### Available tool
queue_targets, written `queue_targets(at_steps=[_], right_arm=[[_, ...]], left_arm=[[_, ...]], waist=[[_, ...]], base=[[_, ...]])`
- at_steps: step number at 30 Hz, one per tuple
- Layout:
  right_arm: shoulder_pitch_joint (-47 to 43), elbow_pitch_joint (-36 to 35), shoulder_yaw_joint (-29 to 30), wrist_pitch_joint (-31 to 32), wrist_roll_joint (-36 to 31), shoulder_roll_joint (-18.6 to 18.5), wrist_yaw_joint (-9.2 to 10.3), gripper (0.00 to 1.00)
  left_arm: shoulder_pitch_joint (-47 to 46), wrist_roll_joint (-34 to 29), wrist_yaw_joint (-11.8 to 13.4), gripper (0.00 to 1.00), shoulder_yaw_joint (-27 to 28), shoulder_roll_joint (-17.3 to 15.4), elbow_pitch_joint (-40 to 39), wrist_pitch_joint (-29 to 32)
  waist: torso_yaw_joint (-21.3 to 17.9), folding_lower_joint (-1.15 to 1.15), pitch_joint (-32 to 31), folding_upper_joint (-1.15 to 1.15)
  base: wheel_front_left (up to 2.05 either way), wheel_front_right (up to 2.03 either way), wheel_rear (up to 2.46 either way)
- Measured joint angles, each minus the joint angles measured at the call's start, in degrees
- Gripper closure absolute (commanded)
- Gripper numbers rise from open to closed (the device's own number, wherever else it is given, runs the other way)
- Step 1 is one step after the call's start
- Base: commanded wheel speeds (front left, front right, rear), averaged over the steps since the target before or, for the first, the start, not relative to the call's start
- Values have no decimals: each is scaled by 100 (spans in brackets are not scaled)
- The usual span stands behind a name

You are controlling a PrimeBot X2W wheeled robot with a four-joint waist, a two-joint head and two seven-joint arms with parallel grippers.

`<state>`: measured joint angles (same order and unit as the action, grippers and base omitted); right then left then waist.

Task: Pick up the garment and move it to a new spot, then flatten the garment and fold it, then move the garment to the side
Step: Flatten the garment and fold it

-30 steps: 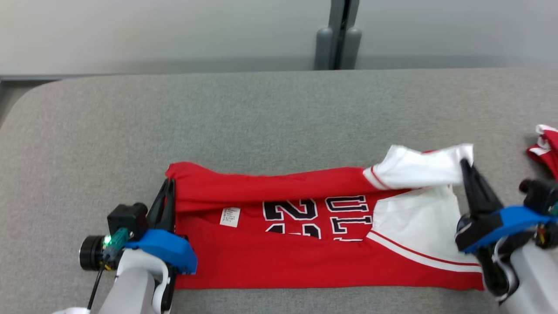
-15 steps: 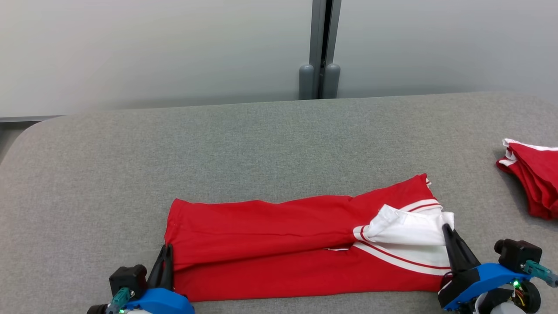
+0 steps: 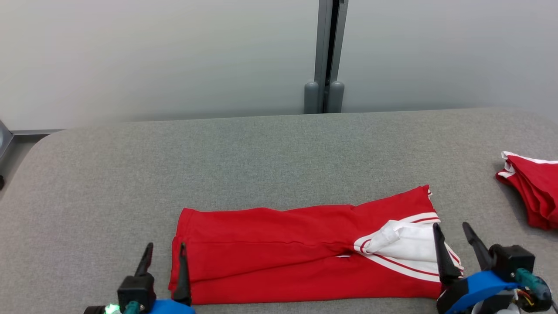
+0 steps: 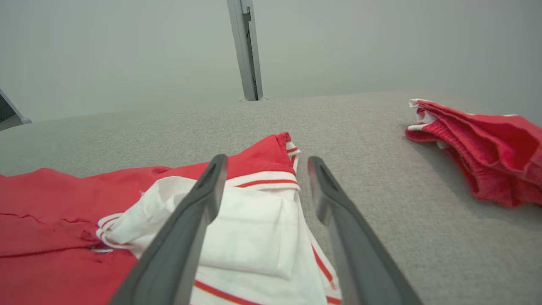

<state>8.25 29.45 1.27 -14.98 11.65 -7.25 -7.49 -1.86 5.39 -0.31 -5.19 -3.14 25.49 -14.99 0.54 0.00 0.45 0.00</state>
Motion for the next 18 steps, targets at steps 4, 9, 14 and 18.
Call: queue_targets(at_steps=[4, 9, 14, 18], right_arm=[[-143, -15, 51, 0, -261, 142, 0, 0], [-243, 63, 112, 0, -332, 254, 0, 0], [-238, 116, 104, 0, -356, 299, 0, 0], [-57, 345, 60, -1, -456, 221, 0, 0]], left_arm=[[204, -113, -15, 0, -136, 15, -185, 0], [446, -98, 2, 0, -268, 23, -302, 0], [459, 23, 31, 0, -347, 23, -312, 0], [432, 104, 34, 0, -434, 22, -263, 0]], waist=[[5, 0, -71, 0], [5, 0, -106, 0], [18, 0, -72, 0], [32, 0, 13, 0]], base=[[0, 0, 0], [0, 0, 0], [0, 0, 0], [0, 0, 0]])
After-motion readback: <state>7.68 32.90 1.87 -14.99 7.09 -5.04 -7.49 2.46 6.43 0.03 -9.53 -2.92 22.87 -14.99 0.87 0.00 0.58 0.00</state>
